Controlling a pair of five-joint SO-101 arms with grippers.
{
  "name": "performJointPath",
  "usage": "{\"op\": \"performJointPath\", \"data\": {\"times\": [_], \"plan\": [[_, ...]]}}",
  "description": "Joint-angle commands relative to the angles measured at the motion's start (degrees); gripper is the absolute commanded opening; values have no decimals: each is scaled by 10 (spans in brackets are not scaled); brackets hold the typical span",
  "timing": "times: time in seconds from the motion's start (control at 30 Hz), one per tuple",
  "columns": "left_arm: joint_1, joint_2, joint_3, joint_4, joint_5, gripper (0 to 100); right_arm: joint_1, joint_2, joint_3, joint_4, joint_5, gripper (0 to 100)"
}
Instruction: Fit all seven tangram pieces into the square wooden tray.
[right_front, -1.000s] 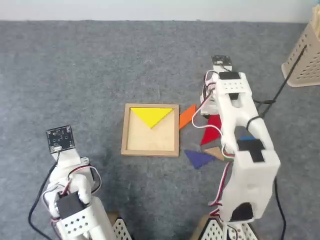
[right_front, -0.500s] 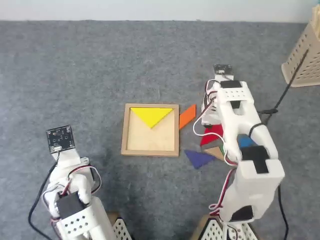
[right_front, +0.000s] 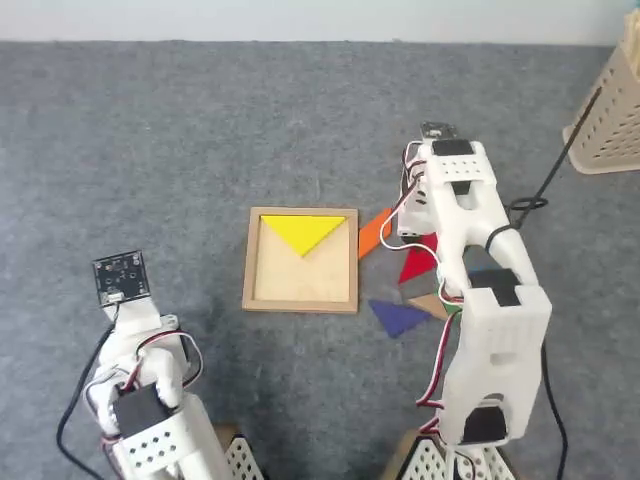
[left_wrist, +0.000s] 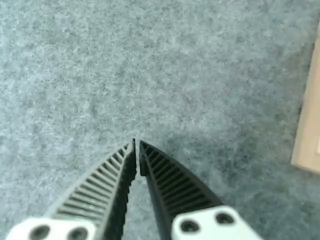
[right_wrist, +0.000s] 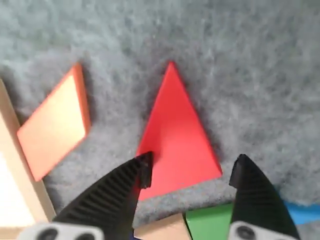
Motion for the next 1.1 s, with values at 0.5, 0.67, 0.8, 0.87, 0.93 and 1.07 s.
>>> {"op": "performJointPath", "data": {"times": [0.5,0.67,0.8,0.87,0.93,1.07], "plan": [[1,-2,-5,2,5,13,-15,-153,151,-138,-86,270],[1,-2,-5,2,5,13,-15,-145,150,-146,-123,270],[1,-2,-5,2,5,13,-12,-146,135,-132,-171,270],[1,-2,-5,2,5,13,-9,-145,115,-112,-226,270],[1,-2,-5,2,5,13,-14,-140,100,-104,-283,270],[1,-2,-5,2,5,13,-24,-140,102,-106,-299,270]]}}
